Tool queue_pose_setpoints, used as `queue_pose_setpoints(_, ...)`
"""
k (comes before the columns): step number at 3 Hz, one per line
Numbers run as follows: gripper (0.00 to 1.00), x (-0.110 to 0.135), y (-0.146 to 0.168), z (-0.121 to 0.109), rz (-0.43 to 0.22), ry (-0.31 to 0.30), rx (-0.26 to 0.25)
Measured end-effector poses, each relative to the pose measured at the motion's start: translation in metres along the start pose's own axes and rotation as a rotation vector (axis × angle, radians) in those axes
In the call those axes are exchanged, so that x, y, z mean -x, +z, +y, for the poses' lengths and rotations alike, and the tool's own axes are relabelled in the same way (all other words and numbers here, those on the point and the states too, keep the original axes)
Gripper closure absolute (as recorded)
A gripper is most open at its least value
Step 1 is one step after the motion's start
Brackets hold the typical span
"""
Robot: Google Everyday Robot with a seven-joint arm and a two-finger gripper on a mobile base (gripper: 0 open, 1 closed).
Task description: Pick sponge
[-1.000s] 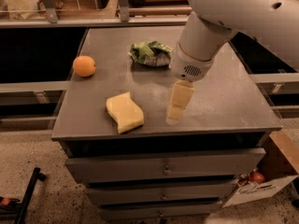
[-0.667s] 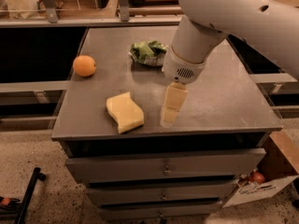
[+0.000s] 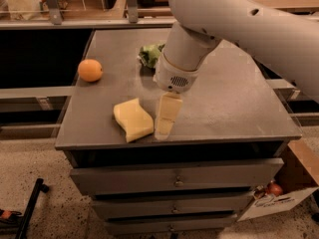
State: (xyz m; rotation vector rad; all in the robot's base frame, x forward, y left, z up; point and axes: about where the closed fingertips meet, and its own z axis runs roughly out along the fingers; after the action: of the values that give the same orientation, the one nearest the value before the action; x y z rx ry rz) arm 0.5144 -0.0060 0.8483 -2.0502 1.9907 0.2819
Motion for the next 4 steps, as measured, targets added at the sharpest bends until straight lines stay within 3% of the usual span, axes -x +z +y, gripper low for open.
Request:
queue_pose_setpoints(2,0.00,0.028,0.024,0.002,-0.015,-0.064,0.036)
queue_pose_setpoints(3,0.00,0.027,0.032,0.001,-0.009,-0.063,0.041)
queue_pose_setpoints(4,0.18,0.029,0.037,0.002,-0.013,-0.072,0.048)
